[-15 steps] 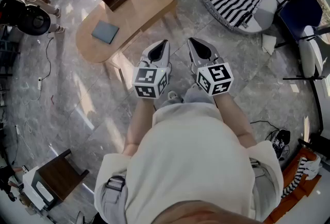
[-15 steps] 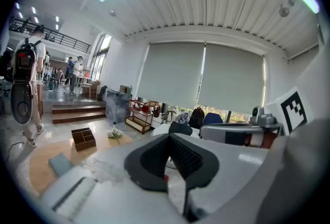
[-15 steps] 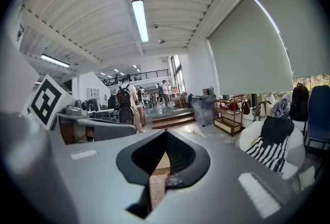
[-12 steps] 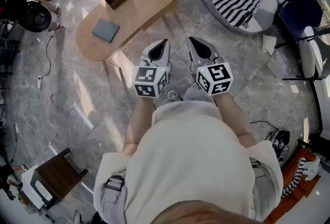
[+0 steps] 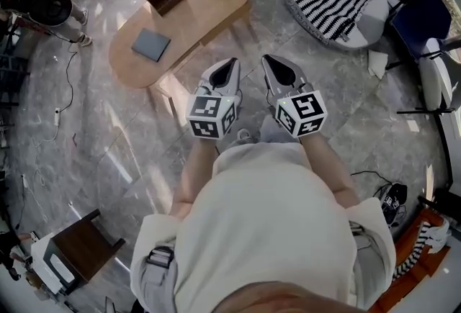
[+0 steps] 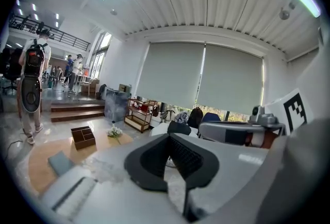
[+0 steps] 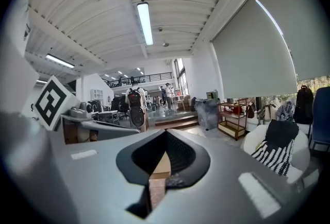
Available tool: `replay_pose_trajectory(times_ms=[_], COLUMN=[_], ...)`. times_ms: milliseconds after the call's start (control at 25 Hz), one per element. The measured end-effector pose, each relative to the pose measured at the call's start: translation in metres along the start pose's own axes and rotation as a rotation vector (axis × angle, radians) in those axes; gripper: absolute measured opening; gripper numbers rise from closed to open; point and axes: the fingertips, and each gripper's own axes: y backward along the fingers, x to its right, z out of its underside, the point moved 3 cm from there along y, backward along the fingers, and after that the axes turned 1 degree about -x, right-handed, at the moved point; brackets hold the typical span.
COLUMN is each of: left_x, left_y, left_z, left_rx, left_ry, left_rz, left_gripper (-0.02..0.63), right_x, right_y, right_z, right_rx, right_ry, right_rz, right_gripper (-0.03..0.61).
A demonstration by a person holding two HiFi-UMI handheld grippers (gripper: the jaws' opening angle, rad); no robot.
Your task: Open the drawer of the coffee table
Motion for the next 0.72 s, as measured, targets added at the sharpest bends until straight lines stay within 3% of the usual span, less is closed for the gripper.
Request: replay_pose_trajectory(times_ms=[160, 360, 720], left_x=[-0.004, -0.016, -0.038], left_y=[-0.008, -0.029, -0.096], left_z=[-0.002, -0.006, -0.038], left_rx=[0.003, 0.005, 0.065], left_ry=[-0.007, 0.005, 0.041], left_rz=[-0.016, -0.048, -0.162], left_gripper=[-0.003, -0.003, -0.003], right_x=[0.006, 0.019, 0.092], right_y=[-0.010, -0.034, -0.093], right_z=[-0.002, -0.005, -0.027], right_rx=[0.017, -0.001, -0.041], right_ry=[-0.006, 0.013, 0.018], right_rz=[0.003, -0.057, -0.171], right_gripper=[-0.002, -0.002, -0.002])
